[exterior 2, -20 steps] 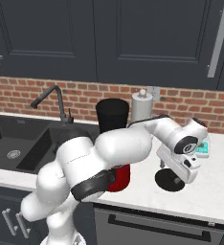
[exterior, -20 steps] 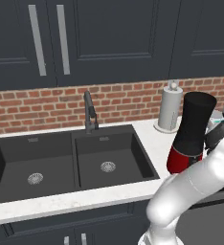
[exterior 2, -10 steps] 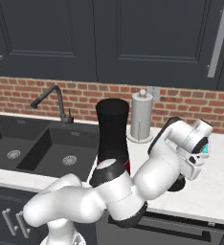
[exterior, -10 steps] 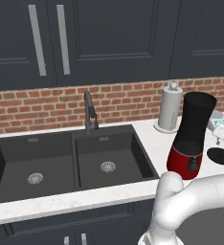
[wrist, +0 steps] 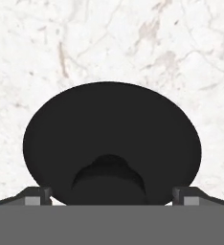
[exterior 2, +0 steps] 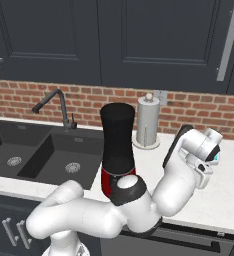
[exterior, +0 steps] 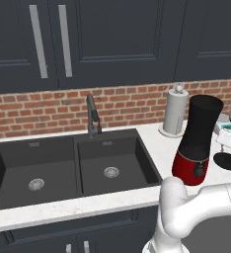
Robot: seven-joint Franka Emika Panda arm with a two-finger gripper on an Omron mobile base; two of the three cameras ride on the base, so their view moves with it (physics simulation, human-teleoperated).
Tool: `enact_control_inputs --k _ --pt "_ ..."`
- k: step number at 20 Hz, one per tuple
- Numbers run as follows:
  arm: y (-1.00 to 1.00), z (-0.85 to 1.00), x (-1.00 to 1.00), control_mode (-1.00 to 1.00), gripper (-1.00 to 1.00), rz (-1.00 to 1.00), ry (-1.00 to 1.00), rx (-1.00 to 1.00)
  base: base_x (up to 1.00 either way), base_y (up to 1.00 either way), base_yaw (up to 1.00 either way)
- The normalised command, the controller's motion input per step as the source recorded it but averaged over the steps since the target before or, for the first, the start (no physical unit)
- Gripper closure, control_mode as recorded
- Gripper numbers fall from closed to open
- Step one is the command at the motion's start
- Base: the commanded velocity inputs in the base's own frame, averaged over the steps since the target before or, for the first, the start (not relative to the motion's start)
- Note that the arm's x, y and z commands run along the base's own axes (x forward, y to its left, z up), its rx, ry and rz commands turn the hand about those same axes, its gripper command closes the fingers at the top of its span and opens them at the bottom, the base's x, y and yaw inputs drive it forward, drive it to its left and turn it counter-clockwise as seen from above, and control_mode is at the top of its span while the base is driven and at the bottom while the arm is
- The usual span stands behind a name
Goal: Close the lid blender by securely placing the lid on top.
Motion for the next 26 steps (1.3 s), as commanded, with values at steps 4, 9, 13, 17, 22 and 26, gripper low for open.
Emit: enact_control_inputs --k 4,9,13,17,22,26 --pt "0.00 -0.26 0.02 -1.00 -1.00 -0.04 0.08 0.00 0.00 0.00 0.00" --pt "0.00 -0.24 -0.01 -1.00 -1.00 -0.04 0.03 0.00 0.00 0.00 0.00" --pt "0.00 -0.20 -0.03 -1.00 -1.00 -0.05 0.00 0.00 0.00 0.00 0.00" --pt "0.04 -0.06 -0.09 -1.00 -1.00 -0.08 0.00 0.00 0.00 0.00 0.00" --pt "0.15 -0.03 -0.17 -1.00 -1.00 -0.09 0.01 -0.01 0.00 0.00 0.00" --pt "0.19 -0.01 -0.26 -1.00 -1.00 -0.11 0.01 -0.04 0.00 0.00 0.00"
